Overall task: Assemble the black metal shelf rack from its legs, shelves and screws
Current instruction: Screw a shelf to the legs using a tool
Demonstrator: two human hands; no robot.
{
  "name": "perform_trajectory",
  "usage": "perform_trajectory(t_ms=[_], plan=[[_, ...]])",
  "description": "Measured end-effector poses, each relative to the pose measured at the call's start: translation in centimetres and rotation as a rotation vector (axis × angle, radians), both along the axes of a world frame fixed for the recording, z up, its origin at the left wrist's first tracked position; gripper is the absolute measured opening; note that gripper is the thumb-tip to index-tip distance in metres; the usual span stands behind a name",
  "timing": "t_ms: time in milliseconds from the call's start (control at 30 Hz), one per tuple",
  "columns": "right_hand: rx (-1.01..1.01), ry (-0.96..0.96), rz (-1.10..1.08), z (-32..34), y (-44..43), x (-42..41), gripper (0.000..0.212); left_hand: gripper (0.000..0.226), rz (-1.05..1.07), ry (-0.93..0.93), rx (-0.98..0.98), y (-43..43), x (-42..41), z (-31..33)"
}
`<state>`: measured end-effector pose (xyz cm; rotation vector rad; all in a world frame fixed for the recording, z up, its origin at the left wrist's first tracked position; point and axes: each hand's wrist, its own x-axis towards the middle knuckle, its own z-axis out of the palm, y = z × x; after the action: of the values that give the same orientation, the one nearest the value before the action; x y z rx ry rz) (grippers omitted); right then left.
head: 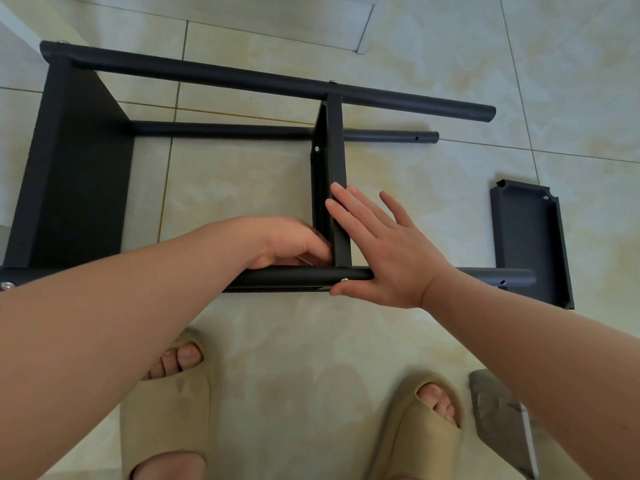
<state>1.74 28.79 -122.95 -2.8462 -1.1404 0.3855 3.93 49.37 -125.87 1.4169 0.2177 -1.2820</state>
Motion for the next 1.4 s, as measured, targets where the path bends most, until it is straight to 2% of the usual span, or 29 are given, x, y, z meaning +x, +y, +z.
perform_trajectory(t_ms=[167, 400, 567, 700, 867, 1000, 1400], plan=[[-0.01, 0.001, -0.001, 0.06, -0.07, 0.01, 0.107, 0.015, -0.003, 0.011, -0.008, -0.01, 0.01, 0.0], [0.002, -0.003, -0.001, -0.06, -0.02, -0.06, 0.107, 0.038, 0.016, 0.056, -0.113, 0.1, -0.07, -0.11], [0.004, -0.003, -0.002, -0.07, -0.03, -0.06, 0.107, 0.012, -0.002, -0.007, -0.014, -0.06, 0.02, -0.2], [0.018, -0.005, -0.005, 0.01, -0.07, -0.04, 0.107, 0.015, 0.005, 0.01, -0.028, -0.06, 0.0, -0.26], [0.004, -0.007, -0.004, -0.05, -0.04, -0.03, 0.107, 0.034, 0.054, 0.053, -0.111, 0.02, -0.09, -0.23], [0.009, -0.01, -0.004, -0.06, -0.02, -0.06, 0.107, 0.011, -0.026, -0.032, 0.001, -0.15, -0.03, 0.02], [0.022, -0.026, 0.002, -0.25, -0.05, -0.06, 0.106, 0.019, -0.072, -0.075, 0.081, -0.26, 0.05, -0.1]])
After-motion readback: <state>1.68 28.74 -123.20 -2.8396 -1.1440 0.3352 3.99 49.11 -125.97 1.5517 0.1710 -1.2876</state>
